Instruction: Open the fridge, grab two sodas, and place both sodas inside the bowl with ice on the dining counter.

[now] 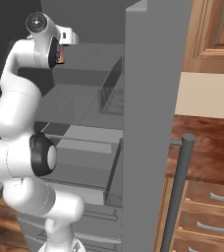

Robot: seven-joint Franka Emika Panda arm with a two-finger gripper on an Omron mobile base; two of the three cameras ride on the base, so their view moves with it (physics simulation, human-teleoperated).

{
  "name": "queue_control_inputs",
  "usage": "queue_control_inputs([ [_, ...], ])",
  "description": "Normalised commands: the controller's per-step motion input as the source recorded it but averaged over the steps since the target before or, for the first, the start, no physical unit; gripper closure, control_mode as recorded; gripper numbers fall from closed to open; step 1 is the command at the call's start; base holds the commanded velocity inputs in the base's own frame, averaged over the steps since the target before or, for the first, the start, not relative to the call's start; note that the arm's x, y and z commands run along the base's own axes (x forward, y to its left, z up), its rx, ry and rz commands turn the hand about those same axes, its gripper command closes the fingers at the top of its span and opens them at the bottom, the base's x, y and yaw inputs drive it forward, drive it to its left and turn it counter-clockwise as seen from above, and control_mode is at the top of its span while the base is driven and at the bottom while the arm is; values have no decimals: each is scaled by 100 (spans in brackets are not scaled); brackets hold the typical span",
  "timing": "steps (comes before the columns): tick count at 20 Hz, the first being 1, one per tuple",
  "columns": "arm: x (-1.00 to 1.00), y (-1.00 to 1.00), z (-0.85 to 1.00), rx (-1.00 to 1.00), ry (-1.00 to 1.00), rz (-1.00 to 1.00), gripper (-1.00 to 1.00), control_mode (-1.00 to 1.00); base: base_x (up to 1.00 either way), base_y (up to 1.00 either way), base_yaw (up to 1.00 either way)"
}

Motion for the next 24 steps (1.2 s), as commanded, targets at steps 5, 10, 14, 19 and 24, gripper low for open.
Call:
queue_control_inputs([
  [5, -7, 0, -1, 0, 0, -1, 100, -100, 0, 0, 0],
  [10, -38, -2, 0, 0, -4, -2, 100, -100, 0, 0, 0],
  [14, -73, -14, 0, 4, -13, 0, 100, -100, 0, 0, 0],
  [19, -97, -12, -4, 6, -18, 0, 100, -100, 0, 0, 0],
  [24, -100, -8, 14, 8, -9, 0, 100, -100, 0, 0, 0],
])
